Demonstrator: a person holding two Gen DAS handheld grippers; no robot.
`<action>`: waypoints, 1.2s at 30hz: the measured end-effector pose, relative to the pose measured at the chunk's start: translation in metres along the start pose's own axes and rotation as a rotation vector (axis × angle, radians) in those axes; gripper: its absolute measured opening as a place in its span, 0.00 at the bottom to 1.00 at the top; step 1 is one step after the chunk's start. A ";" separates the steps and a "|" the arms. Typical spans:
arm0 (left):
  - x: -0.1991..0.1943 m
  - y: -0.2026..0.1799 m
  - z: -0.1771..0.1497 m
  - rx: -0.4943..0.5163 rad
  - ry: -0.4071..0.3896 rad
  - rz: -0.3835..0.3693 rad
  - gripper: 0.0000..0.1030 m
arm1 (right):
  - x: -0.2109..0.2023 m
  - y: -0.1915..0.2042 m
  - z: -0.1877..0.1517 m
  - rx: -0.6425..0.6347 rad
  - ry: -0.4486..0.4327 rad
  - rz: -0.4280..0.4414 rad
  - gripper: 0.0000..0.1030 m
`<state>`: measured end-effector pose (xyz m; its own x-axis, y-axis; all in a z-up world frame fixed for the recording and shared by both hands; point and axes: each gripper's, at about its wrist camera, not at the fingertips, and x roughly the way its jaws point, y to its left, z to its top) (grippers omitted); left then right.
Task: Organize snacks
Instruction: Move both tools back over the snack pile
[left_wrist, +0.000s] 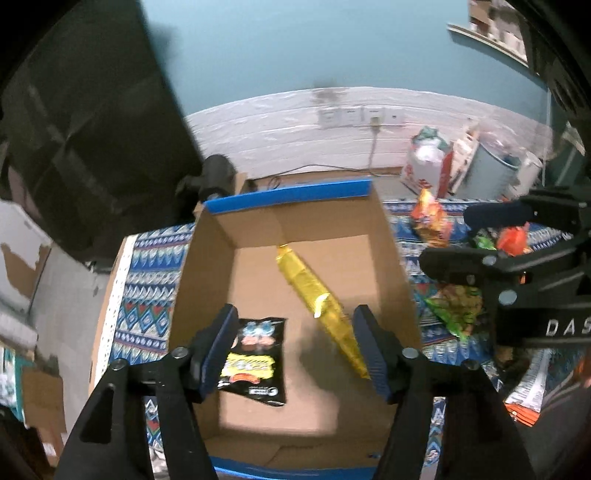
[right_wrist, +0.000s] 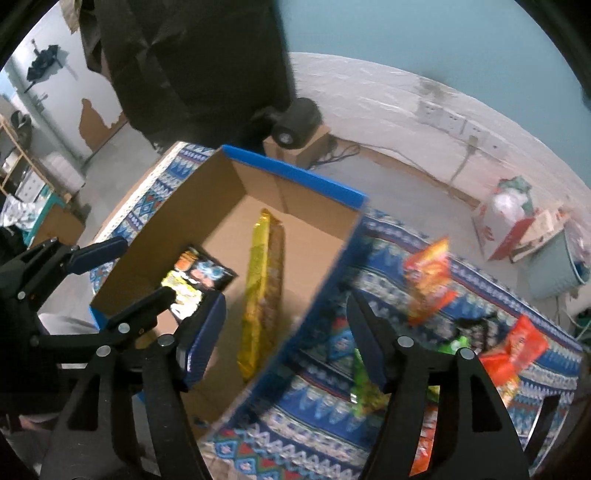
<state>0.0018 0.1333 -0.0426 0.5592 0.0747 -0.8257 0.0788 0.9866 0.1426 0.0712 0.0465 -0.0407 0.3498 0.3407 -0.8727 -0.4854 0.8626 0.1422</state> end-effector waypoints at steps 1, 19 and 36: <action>-0.001 -0.004 0.001 0.010 -0.004 -0.005 0.66 | -0.004 -0.005 -0.002 0.003 -0.006 -0.008 0.66; 0.007 -0.102 0.014 0.184 0.023 -0.122 0.67 | -0.055 -0.109 -0.072 0.137 -0.019 -0.129 0.70; 0.047 -0.169 0.018 0.322 0.114 -0.157 0.67 | -0.041 -0.218 -0.155 0.357 0.103 -0.229 0.70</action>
<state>0.0292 -0.0323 -0.0954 0.4255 -0.0407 -0.9040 0.4218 0.8928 0.1584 0.0381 -0.2131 -0.1086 0.3258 0.1020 -0.9399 -0.0909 0.9929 0.0762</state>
